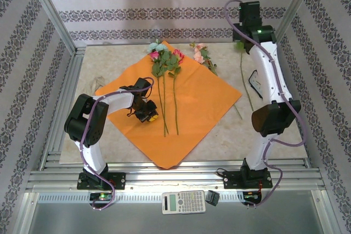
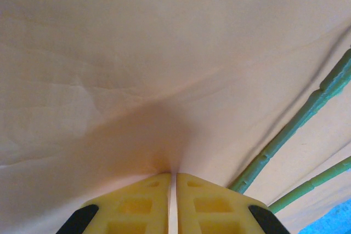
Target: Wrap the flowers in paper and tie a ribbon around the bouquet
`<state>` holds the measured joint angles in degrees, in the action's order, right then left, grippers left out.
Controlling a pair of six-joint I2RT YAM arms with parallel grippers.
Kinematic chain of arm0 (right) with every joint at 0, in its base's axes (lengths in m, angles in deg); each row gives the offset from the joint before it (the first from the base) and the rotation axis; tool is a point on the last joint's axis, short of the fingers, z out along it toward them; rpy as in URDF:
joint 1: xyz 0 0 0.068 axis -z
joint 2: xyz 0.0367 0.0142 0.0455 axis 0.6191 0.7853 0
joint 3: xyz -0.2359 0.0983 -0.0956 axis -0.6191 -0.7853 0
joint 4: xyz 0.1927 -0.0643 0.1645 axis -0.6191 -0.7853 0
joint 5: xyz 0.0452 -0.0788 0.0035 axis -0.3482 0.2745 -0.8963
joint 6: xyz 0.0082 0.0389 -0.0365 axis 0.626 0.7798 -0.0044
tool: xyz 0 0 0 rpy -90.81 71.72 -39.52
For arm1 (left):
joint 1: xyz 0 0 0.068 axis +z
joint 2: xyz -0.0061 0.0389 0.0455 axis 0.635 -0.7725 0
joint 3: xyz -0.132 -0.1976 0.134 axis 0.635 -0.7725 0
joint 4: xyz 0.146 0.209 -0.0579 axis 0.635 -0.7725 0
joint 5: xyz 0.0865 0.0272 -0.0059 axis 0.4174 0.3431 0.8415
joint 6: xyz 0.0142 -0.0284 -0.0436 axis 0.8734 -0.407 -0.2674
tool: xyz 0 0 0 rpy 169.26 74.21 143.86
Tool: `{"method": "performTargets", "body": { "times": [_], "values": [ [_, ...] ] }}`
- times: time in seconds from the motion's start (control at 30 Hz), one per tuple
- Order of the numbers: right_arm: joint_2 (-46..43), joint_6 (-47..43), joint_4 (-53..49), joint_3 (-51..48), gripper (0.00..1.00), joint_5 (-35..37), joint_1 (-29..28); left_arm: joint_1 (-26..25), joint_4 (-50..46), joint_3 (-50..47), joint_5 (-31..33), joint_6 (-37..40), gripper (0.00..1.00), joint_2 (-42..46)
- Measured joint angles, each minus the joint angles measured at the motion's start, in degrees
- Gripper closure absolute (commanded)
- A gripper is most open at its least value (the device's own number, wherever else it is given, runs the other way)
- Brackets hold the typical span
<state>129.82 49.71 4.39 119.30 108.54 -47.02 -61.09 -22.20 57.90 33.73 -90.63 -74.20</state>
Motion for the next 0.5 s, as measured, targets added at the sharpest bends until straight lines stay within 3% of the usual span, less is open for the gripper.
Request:
{"method": "performTargets", "body": {
  "times": [0.17,0.3,0.4,0.5],
  "values": [
    [0.15,10.32,3.78,-7.45,1.0,-13.14,-11.23,0.02,0.0,0.0,-0.09,0.02,0.89,0.0],
    [3.45,15.39,5.27,-11.34,0.98,-17.07,-17.27,0.04,0.0,0.0,-0.13,0.02,0.89,0.0],
    [4.35,15.74,4.35,-13.42,0.8,-17.05,-15.15,0.04,0.0,0.0,-0.13,0.02,0.89,0.0],
    [4.46,13.31,2.95,-13.49,0.67,-15.17,-7.67,0.04,0.02,0.0,-0.13,0.02,0.89,0.0]
  ]
}}
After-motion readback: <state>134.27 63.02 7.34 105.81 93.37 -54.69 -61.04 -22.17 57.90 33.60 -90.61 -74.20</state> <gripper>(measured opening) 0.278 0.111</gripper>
